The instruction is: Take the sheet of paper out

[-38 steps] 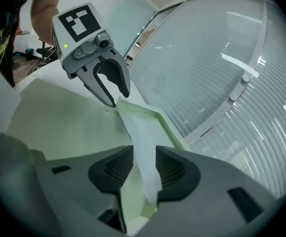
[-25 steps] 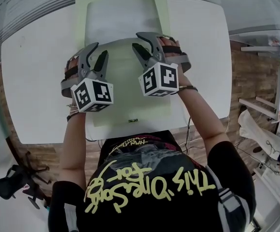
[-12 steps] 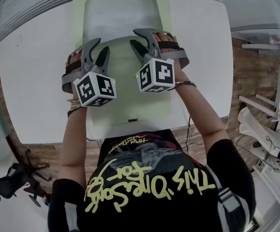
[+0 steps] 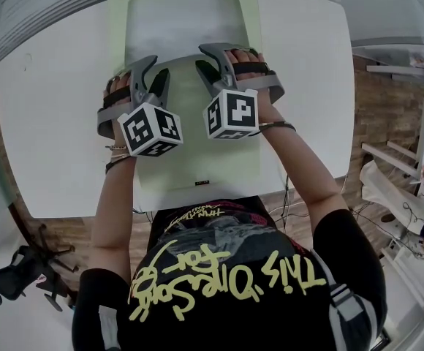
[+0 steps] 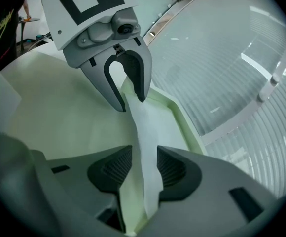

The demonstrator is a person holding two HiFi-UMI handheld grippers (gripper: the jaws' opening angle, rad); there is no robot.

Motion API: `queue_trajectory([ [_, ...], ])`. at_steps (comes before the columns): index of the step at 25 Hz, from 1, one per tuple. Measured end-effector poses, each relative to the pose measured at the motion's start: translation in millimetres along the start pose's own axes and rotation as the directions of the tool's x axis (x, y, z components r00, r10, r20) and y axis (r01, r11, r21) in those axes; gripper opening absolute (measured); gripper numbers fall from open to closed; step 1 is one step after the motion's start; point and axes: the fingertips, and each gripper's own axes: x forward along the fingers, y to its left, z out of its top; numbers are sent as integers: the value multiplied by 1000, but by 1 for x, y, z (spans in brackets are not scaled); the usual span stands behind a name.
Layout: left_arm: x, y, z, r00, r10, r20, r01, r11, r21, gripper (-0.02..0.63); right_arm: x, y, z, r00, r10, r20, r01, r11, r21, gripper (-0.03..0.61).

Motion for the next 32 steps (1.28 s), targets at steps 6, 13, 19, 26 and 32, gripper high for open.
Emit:
queue_trajectory([
  [6,8,-1,1,999,5,-33,-3,998,59,147,6,1,-2,1000,3,-16,-3,1000,-22,144],
  [13,14,-6,0,999,-16,-43,18,998,55,147,10,1,0,1000,7,-12,-8,999,-39,144],
  [19,13,-4,1,998,1,-62,4,997,76,147,13,0,0,1000,8,-14,-9,999,-36,144],
  [26,20,-2,8,996,-2,-88,14,991,135,147,15,-2,3,1000,10,-12,-10,999,-40,144],
  [32,25,-1,10,995,3,-99,11,989,147,147,16,-4,6,1000,7,-6,-7,999,-42,144],
])
